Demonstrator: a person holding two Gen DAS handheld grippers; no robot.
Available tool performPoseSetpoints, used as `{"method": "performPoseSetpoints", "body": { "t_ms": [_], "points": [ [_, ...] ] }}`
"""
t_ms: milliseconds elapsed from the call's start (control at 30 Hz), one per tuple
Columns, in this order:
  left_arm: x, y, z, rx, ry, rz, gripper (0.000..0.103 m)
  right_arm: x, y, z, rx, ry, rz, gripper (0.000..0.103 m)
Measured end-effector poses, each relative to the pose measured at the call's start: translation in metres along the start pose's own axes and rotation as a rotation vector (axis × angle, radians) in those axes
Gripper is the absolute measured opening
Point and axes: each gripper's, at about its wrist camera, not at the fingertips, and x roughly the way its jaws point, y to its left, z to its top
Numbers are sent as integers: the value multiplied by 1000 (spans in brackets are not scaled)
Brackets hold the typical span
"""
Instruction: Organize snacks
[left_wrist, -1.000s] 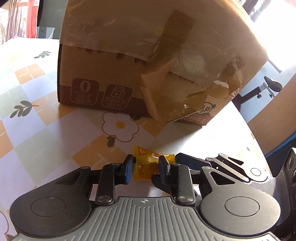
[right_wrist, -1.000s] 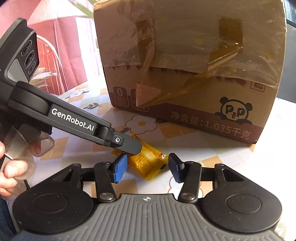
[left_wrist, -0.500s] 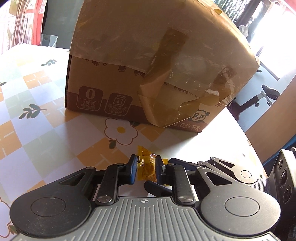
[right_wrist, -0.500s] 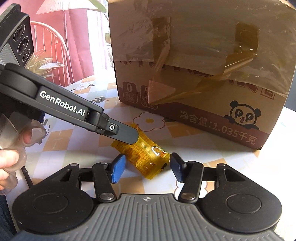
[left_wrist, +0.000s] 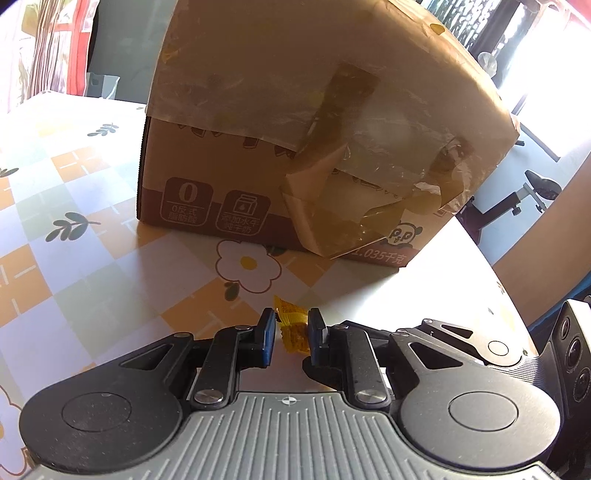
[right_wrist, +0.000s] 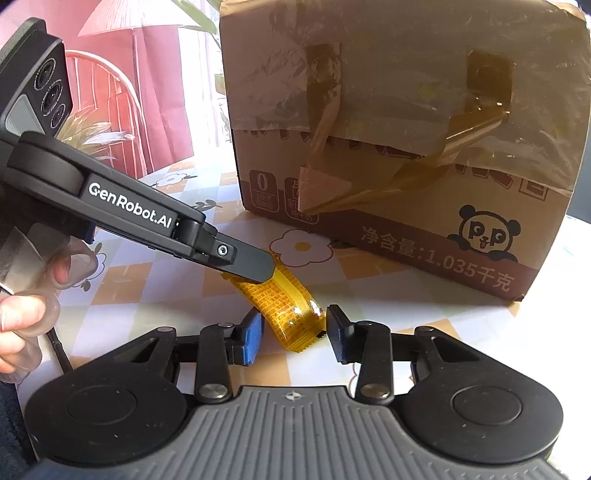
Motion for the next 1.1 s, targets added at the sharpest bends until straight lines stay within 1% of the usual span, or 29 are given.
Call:
{"method": "performPoseSetpoints", "body": {
  "t_ms": [133,200,233,300,333,367,400,467,500,567,600,633,767,833,1000,1033,1100],
  "points": [
    [-2,-1,-1,5,1,1,20,-4,0,0,2,-7,9,38],
    [-3,-1,-3,6,15,0,21,-6,4,1,-11,-12,6,25],
    [-2,-1,-4,8,19,8,21,-8,5,2,-15,-16,-1,23],
    [-2,0,-6,3,29,12,20,-11,8,4,-31,-21,-10,23],
    [0,0,-7,0,45,4,20,-14,7,5,-30,-32,-9,6],
    [1,0,-9,-2,55,-1,20,-16,7,6,-22,-46,-17,0],
    [2,-1,-12,1,61,-2,20,-18,5,8,-17,-47,-29,0],
    [3,-3,-15,5,66,1,20,-16,2,9,-12,-17,-62,0],
    [3,-2,-16,2,63,3,20,-15,-1,8,2,0,-60,1],
    [1,-1,-16,-7,51,10,20,-15,-8,3,60,10,-74,7],
    [-1,0,-16,-12,42,17,20,-16,-11,2,84,8,-73,7],
    [-1,0,-16,-15,35,23,20,-17,-13,1,107,6,-71,8],
    [-4,1,-11,-18,16,32,20,-16,-15,7,152,-13,-41,23],
    [-3,1,-7,-14,12,35,20,-11,-15,9,172,-4,-12,28],
    [8,5,2,-11,25,28,20,6,-11,9,149,55,0,29],
    [11,6,3,-10,31,27,20,8,-10,9,148,60,7,30],
    [17,7,6,-2,38,20,20,9,-9,8,132,56,12,37]
  ]
}}
